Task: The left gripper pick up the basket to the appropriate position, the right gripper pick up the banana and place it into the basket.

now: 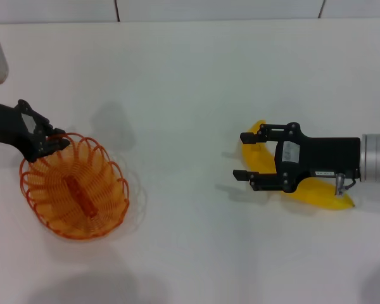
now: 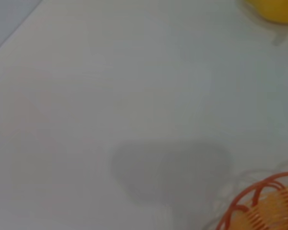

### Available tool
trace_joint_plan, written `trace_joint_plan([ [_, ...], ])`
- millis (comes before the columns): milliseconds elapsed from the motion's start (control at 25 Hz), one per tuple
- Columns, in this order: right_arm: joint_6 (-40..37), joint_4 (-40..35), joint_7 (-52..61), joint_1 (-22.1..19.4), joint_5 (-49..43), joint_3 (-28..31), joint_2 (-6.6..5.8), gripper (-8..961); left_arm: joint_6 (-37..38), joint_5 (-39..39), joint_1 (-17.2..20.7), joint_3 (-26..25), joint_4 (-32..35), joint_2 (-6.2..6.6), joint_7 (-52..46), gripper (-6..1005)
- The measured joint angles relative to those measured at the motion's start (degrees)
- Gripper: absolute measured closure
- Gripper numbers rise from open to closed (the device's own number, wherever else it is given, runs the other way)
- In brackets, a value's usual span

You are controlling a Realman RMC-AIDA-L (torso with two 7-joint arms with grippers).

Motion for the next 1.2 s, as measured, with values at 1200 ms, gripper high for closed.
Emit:
trace_joint_plan([
  [1200, -0.1, 0.0, 0.0, -0.9, 0.2, 0.2, 0.0, 239, 9.2, -21.8, 9.7, -1.8, 14.0, 0.25, -15.9, 949],
])
